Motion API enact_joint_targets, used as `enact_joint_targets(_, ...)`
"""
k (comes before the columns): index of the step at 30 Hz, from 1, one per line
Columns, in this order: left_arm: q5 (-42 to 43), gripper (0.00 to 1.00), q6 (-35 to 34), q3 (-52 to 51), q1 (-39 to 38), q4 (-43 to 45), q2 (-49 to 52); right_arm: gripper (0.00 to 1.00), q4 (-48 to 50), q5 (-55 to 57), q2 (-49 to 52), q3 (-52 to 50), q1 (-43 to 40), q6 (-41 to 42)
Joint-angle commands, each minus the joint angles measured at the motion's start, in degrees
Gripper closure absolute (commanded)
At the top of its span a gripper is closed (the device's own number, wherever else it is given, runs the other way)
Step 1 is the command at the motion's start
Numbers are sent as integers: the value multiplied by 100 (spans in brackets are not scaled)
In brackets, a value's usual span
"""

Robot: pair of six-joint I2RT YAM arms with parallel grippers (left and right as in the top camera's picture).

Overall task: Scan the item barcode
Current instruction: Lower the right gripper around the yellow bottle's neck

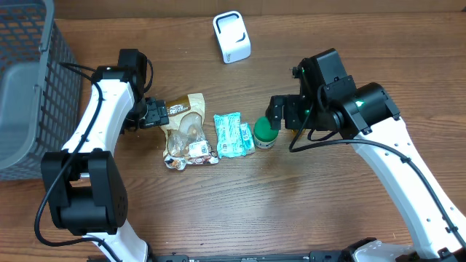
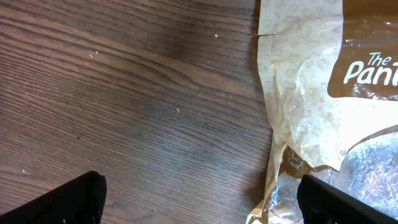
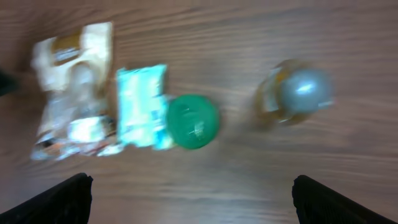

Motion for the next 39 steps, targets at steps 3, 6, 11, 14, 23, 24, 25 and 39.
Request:
enact_joint_targets(3,-57,0,107,85,15,2,39,0,214,1235,-2,26,2,-184)
enact_joint_targets(6,-55,1,107,85,15,2,39,0,382,1294,59,26,2,-188)
enact_joint_targets(11,-57,0,107,85,15,2,39,0,595,1624,328,26,2,-186)
enact_joint_targets(14,-57,0,107,83,15,2,39,0,708,1786,575,26,-50,-186)
enact_joint_targets(23,-57,0,107,85,15,2,39,0,951,1679,1213,26,-557,-188)
enact_joint_targets(24,-55,0,107,83,15,2,39,0,944,1576,1283,26,-612,-188)
enact_joint_targets(25,-57,0,107,85,15,4,39,0,933,1484,1327,26,-647,-190)
enact_joint_targets(39,-57,0,107,85,15,2,39,0,-396,1086,1473,1611,-678,-328)
